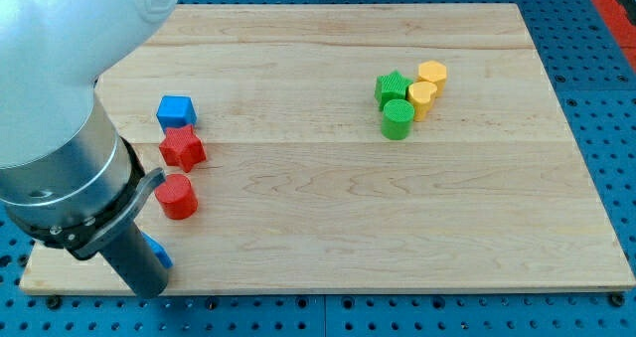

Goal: Point your arm at the yellow heart

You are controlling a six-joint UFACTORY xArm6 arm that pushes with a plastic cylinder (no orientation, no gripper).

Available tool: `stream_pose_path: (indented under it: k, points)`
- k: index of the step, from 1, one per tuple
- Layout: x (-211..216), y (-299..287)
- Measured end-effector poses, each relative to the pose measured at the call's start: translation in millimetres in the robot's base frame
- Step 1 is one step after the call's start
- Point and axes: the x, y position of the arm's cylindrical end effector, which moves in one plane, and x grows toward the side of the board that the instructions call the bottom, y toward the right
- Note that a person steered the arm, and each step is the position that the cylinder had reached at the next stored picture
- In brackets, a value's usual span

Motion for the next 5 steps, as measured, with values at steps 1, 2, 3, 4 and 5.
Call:
stream_pose_path:
  k: [1, 2, 3, 4, 5]
  points:
    - [-7.4, 0.4]
    - [-10.9, 22.5]
    - [-25.2, 125.7]
    - [-86.0, 257.0]
    - [-147.4, 310.1]
